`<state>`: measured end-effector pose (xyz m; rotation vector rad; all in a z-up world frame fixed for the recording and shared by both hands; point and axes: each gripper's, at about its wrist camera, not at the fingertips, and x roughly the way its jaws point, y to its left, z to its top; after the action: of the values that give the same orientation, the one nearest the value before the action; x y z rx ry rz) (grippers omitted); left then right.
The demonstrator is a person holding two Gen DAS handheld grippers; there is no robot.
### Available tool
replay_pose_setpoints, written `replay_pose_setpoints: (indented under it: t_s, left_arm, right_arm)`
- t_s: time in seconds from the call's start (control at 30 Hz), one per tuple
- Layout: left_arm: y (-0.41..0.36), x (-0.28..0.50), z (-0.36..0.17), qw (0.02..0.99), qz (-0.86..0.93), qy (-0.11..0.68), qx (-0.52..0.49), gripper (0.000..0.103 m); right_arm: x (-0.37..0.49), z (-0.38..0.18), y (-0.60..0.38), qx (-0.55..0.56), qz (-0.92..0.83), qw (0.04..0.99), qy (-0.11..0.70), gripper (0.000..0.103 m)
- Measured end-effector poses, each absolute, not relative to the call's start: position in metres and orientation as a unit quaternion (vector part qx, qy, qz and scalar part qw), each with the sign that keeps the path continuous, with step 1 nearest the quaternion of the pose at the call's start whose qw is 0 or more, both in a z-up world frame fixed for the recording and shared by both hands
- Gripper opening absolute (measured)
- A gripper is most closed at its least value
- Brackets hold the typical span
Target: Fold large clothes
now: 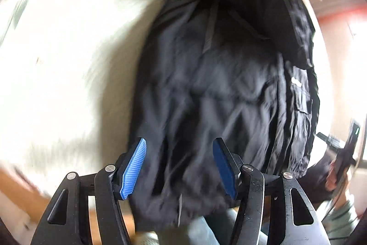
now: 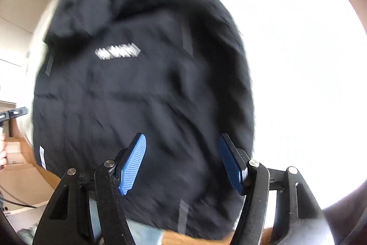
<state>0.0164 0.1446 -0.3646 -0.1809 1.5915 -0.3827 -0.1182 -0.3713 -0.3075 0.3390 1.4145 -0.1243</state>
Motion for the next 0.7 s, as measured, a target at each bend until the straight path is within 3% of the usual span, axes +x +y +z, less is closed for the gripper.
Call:
replay_pose_setpoints:
  t_s: [0.3,0.7]
  left_arm:
    - [0.201,-0.052,-0.393,0.648,-0.111,0.737,-0.155,0.062]
    - [0.218,-0.083,-0.443,0.59,-0.129,0.754,-0.26,0.062]
  right_arm:
    - [-0.203,-0.339,-0.406,0.199,-0.091,0.721,0.658,0.068]
    - [-0.232,-0.37,-0.402,0.273,-0.047,0.694,0.665,0.069]
